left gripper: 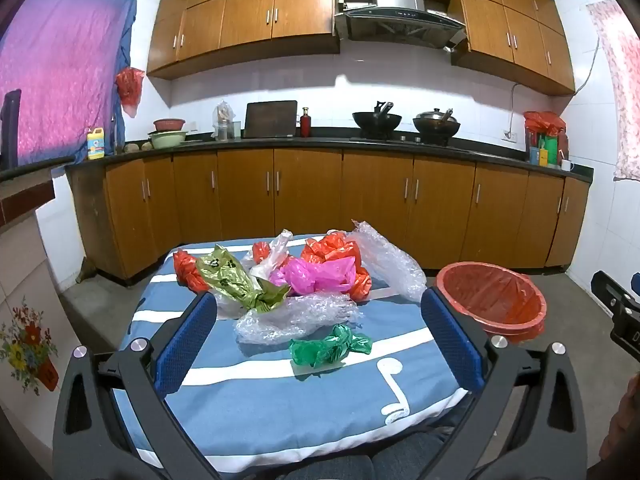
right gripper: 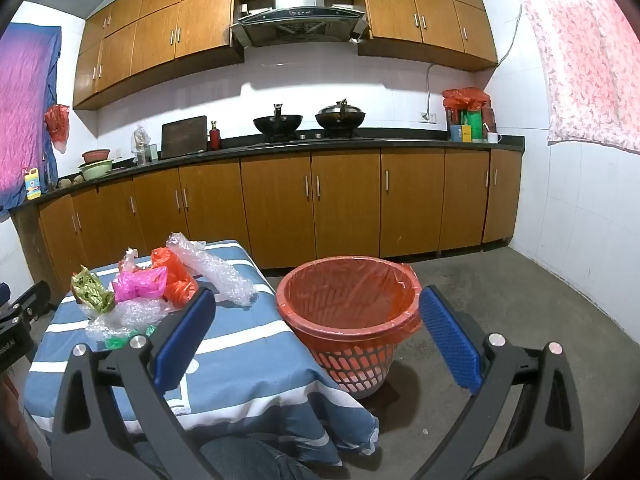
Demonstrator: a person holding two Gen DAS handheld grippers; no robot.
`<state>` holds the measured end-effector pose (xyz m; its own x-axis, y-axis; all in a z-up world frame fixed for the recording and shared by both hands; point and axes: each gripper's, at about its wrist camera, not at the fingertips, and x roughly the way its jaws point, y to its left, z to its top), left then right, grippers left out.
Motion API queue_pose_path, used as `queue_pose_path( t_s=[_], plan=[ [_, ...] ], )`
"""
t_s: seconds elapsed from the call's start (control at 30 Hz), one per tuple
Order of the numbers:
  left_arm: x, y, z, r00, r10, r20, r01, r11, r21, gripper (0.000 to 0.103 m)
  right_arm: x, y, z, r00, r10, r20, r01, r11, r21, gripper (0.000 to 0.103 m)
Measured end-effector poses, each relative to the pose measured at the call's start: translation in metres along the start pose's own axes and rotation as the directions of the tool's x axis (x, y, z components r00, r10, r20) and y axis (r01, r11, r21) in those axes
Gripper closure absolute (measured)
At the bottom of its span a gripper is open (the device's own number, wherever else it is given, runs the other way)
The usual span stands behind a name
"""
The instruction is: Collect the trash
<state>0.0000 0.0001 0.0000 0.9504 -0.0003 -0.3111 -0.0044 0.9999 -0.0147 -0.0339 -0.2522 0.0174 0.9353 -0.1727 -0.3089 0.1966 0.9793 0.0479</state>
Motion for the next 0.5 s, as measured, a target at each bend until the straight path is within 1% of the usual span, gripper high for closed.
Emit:
queue_pose_path(
  t_s=[0.5],
  plan=[
    [0.0000, -0.0001, 0.0000, 1.000, 0.002, 0.001, -0.002, 1.000, 0.005, 0.002, 0.0002, -0.0008, -0.0004, 1.000, 0.002, 0.000, -0.002, 1.000, 0.004, 0.004]
  ],
)
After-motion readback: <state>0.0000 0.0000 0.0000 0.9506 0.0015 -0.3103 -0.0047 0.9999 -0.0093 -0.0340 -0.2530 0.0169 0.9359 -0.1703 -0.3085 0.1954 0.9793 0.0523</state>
